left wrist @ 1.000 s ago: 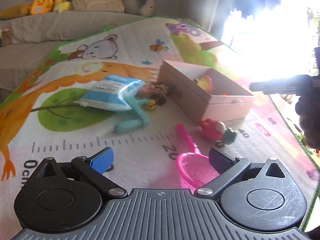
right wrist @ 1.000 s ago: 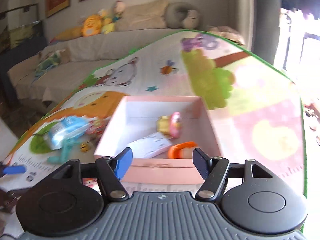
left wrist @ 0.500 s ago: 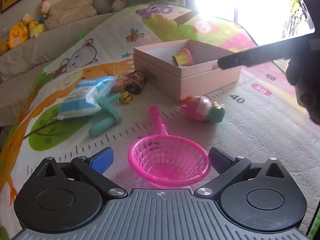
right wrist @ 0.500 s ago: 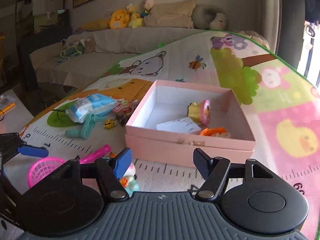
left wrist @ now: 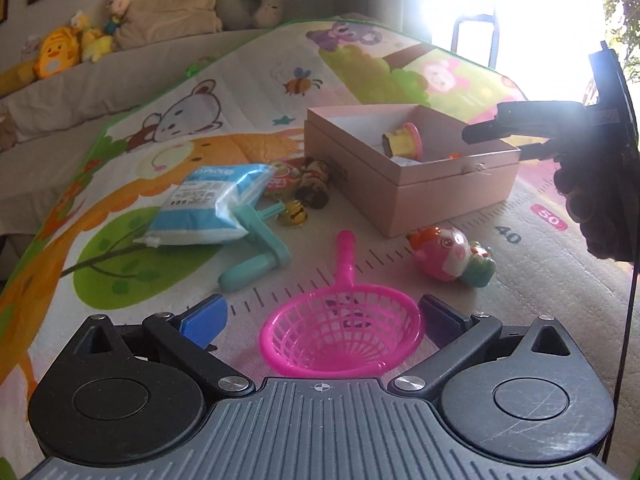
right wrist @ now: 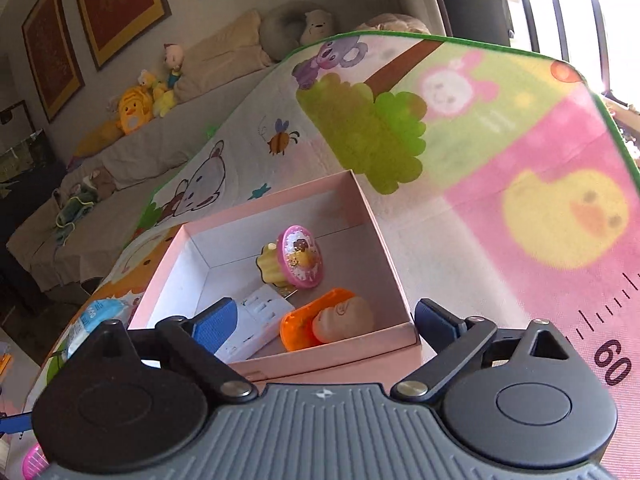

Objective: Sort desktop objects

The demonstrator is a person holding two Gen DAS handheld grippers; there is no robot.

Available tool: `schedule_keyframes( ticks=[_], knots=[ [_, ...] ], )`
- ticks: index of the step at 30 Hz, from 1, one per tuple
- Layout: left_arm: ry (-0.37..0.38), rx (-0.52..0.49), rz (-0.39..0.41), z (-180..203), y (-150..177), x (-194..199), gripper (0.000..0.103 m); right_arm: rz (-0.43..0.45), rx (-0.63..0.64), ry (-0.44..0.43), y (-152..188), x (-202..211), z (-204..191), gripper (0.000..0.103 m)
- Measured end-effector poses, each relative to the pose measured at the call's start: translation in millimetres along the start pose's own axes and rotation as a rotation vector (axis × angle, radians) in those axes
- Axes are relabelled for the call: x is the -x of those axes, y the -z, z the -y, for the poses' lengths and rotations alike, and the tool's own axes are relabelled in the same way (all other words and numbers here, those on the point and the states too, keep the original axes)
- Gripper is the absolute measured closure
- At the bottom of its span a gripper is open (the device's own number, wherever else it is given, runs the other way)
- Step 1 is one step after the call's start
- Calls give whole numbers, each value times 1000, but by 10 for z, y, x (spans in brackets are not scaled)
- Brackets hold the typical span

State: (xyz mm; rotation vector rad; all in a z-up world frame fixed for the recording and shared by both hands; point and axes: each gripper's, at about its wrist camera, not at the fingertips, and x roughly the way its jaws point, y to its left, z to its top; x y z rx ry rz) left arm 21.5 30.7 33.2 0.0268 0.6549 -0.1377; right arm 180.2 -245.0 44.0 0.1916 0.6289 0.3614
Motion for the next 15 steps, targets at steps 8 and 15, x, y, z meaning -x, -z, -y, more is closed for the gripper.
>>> schedule_keyframes(
  ticks=[8, 15],
  knots=[
    [21, -9, -23, 56, 56, -45, 0, -11, 285, -105, 282, 433, -599, 6],
    [9, -56, -18, 119, 50, -7, 0, -156, 528, -185, 739, 375, -1165, 31]
  ],
)
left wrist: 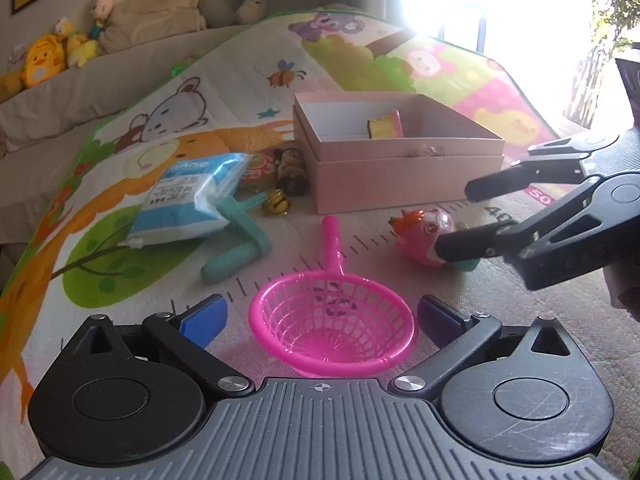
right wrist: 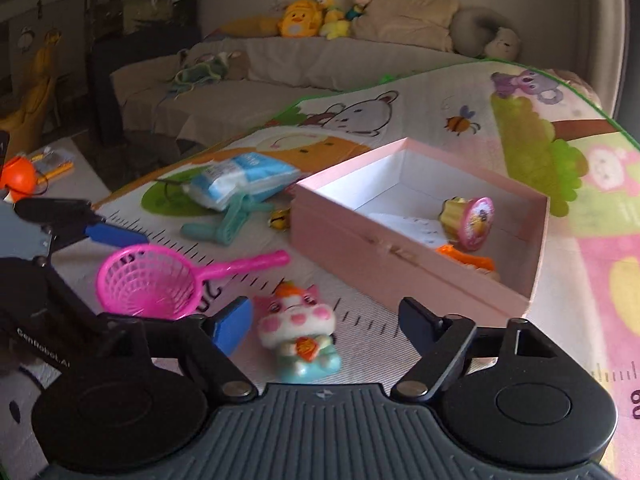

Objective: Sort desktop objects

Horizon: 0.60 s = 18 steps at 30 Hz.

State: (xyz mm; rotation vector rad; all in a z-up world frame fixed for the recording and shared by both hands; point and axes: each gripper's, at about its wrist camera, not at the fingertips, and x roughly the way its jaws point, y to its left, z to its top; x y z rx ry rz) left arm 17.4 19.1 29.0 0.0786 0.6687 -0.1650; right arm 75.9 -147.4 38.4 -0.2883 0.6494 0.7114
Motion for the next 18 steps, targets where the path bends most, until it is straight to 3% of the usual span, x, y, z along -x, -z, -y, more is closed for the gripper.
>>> schedule_keyframes(
  ticks=[3, 4, 8, 11, 15, 18],
  knots=[
    [-24, -42, -10, 24, -23, -15, 0, -29, -8, 20, 14, -126, -49, 44],
    [-35, -43, -18, 21, -35, -40, 0, -42, -23, 19, 9, -149, -39, 55],
    [-45, -18, -46, -8, -91, -135, 0, -37, -76, 31, -2, -47, 25, 56],
    [-72, -53, -53, 52, -108, -165, 0, -33, -76, 48, 40, 103, 26, 56],
    [-53, -92, -72, 139, -99, -150, 15, -42, -72, 73, 145, 343, 10, 56],
    [-46, -106, -69, 193, -73, -96, 15, -48, -80, 90, 227, 513, -1, 56]
  ],
)
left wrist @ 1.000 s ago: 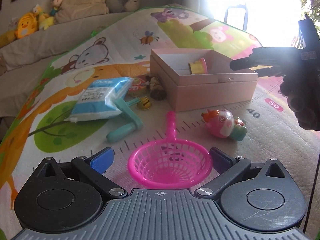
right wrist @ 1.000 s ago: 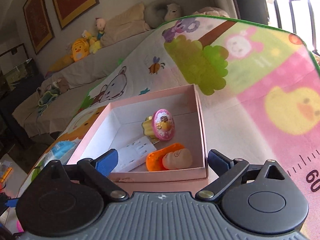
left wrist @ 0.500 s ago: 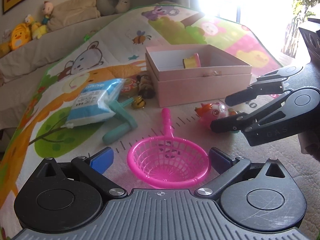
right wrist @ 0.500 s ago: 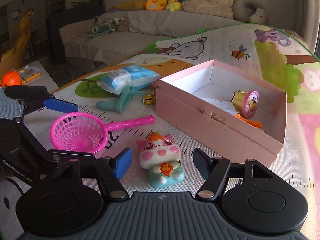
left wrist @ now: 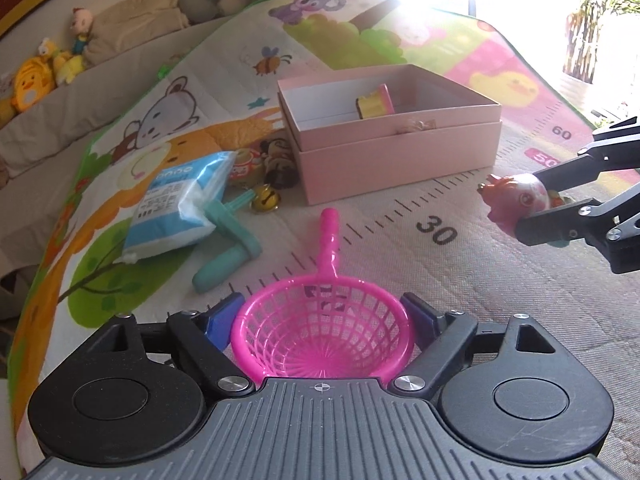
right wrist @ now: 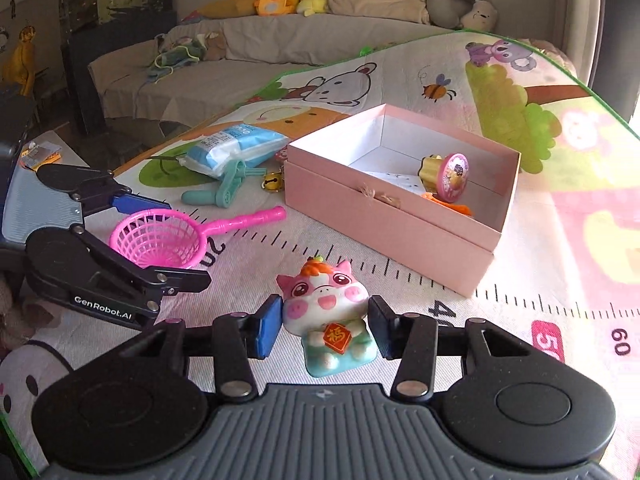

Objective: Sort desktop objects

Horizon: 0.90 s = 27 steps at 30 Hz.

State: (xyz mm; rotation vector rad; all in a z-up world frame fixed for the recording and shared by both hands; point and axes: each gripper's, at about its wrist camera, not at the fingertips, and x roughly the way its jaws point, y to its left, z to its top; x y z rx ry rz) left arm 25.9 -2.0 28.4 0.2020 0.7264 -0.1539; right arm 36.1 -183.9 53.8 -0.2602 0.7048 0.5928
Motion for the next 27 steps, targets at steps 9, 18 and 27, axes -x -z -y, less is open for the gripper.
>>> schedule_keyframes(
  ticks=[9, 18, 27],
  knots=[
    [-11, -30, 209, 100, -244, 681, 15, 63, -10, 28, 92, 709, 32, 56],
    [-58, 75, 444, -48, -1340, 544, 15, 332, -51, 120, -360, 1356, 251, 56],
    [33, 166, 290, -214, -1280, -481, 2, 242, -96, 175, -522, 988, 548, 56]
  ],
)
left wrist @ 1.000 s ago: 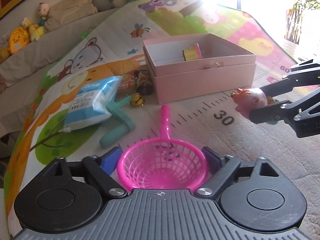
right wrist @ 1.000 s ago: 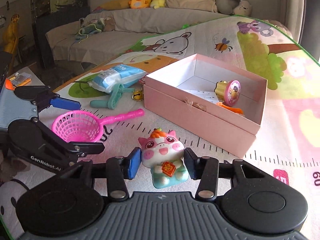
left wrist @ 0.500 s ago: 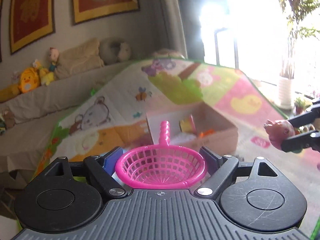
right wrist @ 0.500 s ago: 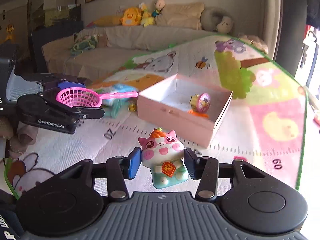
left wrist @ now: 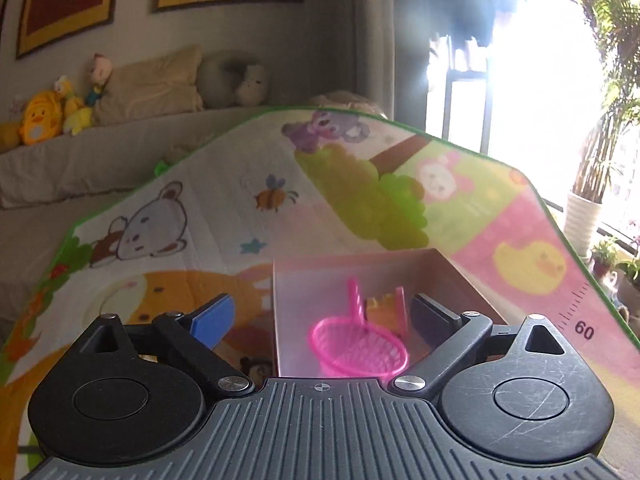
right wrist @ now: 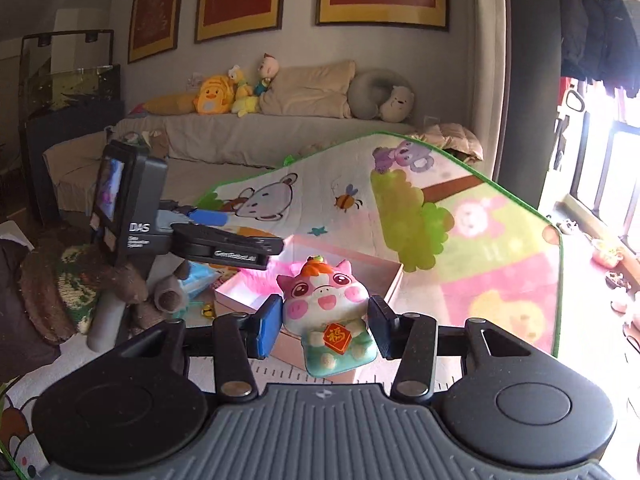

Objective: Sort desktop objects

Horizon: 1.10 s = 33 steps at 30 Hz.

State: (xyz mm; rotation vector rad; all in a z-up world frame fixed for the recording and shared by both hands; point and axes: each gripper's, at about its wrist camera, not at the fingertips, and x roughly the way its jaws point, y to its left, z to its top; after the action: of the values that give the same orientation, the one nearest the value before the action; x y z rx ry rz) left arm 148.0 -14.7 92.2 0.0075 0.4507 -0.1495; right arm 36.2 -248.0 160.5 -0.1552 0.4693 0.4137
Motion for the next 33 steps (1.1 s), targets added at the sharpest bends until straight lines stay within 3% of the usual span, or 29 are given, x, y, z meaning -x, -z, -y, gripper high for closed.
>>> schedule_keyframes(
  ticks=[5, 10, 15, 16, 20, 23, 29, 31, 33],
  knots=[
    [-81, 10, -21, -278, 494, 415, 1, -75, -28, -2, -81, -425, 144, 56],
    [-115, -30, -41, -419, 823, 691, 0, -181, -188, -49, -349, -1222, 265, 56],
    [-138, -53, -40, -553, 950, 779, 0, -247, -283, 84, -463, -1963, 355, 51],
    [-145, -39, -41, -599, 968, 790, 0, -261, -298, 101, -455, -2045, 372, 43],
    [-161, 46, -46, -796, 1046, 783, 0, -276, -308, 102, -445, -2094, 322, 42],
    [-135, 92, -79, -870, 1069, 726, 0, -261, -240, 87, -504, -2030, 112, 42],
    [-140, 114, -56, -908, 1095, 821, 0, -281, -104, -78, -594, -1986, -617, 40],
    [-181, 107, -43, -949, 1096, 899, 0, -287, -38, -148, -527, -1957, -951, 42],
    [-261, 129, -32, -1065, 1085, 990, 0, -284, 51, -212, -402, -1908, -1290, 53]
  ],
)
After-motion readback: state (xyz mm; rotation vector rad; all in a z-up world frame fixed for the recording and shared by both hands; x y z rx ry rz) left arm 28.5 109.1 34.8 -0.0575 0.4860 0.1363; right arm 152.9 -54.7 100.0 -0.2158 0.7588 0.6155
